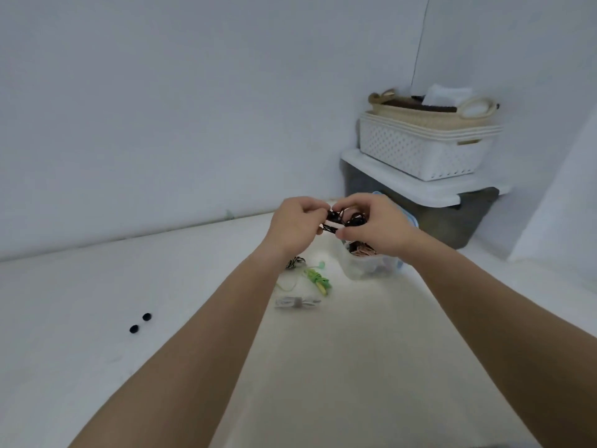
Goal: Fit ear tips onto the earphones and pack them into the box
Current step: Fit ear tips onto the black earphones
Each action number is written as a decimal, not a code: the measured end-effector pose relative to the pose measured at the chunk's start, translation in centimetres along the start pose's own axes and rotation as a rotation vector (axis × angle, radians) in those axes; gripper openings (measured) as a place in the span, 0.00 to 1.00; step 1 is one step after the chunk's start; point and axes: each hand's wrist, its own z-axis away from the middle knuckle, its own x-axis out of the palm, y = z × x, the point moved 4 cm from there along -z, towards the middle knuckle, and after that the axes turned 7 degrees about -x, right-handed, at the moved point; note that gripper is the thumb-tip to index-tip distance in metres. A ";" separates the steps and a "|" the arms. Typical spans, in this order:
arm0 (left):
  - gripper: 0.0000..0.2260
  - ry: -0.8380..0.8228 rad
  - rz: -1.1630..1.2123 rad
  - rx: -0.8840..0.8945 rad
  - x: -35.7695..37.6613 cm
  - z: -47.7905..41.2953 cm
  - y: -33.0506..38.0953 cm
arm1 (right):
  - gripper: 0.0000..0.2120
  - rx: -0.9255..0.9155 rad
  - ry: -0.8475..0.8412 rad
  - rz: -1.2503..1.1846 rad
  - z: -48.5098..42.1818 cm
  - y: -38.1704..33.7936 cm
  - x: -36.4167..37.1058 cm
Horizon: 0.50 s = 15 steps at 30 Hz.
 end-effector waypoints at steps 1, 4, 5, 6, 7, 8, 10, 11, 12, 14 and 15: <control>0.08 -0.020 0.000 -0.003 0.9 -0.9 0.3 | 0.18 -0.005 0.002 0.082 -0.4 0.7 -0.9; 0.07 -0.089 -0.002 -0.015 3.8 -4.0 0.8 | 0.18 0.010 -0.030 0.260 -2.1 2.5 -3.0; 0.07 -0.103 -0.003 -0.026 4.7 -5.1 0.8 | 0.18 0.020 -0.046 0.306 -2.9 3.3 -3.6; 0.07 -0.111 0.001 -0.039 5.2 -6.0 0.6 | 0.18 0.026 -0.060 0.346 -3.6 3.8 -3.9; 0.08 -0.114 -0.003 -0.054 5.7 -7.0 0.4 | 0.18 0.027 -0.072 0.385 -4.3 4.1 -4.0; 0.09 -0.116 -0.011 -0.063 6.2 -8.1 0.2 | 0.18 0.029 -0.083 0.416 -5.2 4.7 -4.2; 0.10 -0.107 -0.054 -0.077 7.0 -10.1 -0.4 | 0.18 0.033 -0.112 0.487 -6.6 5.5 -3.8; 0.11 -0.095 -0.083 -0.078 7.3 -11.1 -0.7 | 0.19 0.042 -0.135 0.542 -7.5 6.1 -3.5; 0.11 -0.079 -0.121 -0.064 7.5 -11.7 -1.0 | 0.19 0.050 -0.156 0.602 -8.0 6.5 -3.1; 0.10 -0.058 -0.225 -0.006 7.8 -12.5 -1.5 | 0.20 0.086 -0.197 0.711 -8.8 7.7 -2.4; 0.10 -0.060 -0.299 0.030 7.9 -12.8 -1.8 | 0.22 0.107 -0.208 0.734 -9.0 8.2 -2.2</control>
